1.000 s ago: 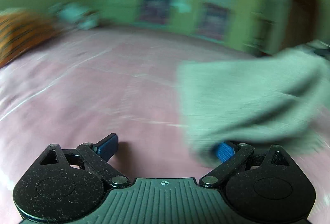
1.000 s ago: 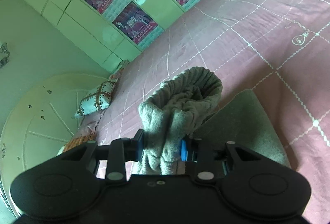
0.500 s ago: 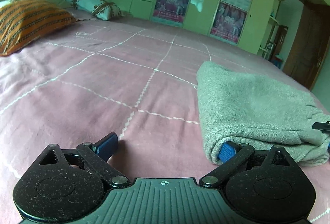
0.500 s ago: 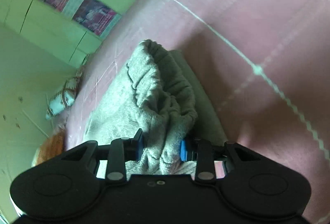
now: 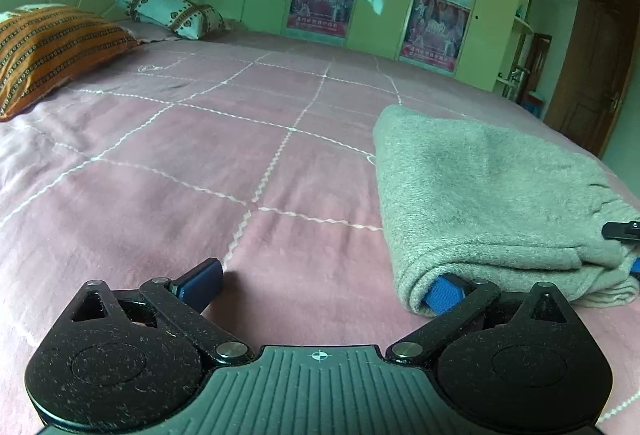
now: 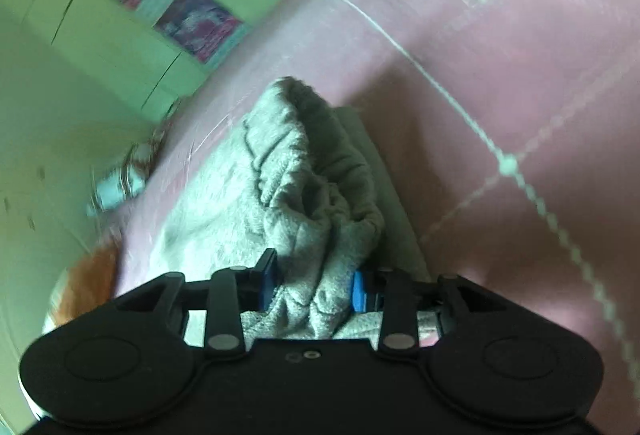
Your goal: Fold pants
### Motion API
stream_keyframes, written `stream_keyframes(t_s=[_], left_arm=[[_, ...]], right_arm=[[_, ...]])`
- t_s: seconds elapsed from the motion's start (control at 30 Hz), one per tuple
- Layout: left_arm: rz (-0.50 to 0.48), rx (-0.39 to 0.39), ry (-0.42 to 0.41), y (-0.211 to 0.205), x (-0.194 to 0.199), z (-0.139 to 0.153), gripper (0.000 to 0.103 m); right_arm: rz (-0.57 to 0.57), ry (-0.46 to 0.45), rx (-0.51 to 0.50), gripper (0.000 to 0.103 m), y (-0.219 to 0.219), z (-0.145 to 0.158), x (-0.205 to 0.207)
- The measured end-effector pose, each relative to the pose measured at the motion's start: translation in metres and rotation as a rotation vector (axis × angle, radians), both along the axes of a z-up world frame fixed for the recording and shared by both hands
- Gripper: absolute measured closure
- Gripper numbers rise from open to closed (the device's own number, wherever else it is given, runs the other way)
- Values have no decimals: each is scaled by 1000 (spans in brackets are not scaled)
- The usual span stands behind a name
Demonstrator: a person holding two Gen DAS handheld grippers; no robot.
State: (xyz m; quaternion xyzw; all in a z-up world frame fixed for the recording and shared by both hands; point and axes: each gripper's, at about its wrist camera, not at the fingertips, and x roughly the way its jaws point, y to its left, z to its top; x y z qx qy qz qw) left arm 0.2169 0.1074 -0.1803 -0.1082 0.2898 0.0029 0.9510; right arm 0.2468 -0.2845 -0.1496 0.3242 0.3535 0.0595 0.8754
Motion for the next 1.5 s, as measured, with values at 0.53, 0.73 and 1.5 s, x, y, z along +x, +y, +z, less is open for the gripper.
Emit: stream_keyframes(t_s=[0.53,0.73,1.5], left_arm=[[-190,-28,-179,-33,82,69,1],[-196,58,173,-54,140,16,1],[-152,-188,213,19,95,10,0]], right_arm=[[128,-209,-222,82,27,72,42],[150,-47,-354,92,18,35,63],[9,-32,117,15,-56,14,15]])
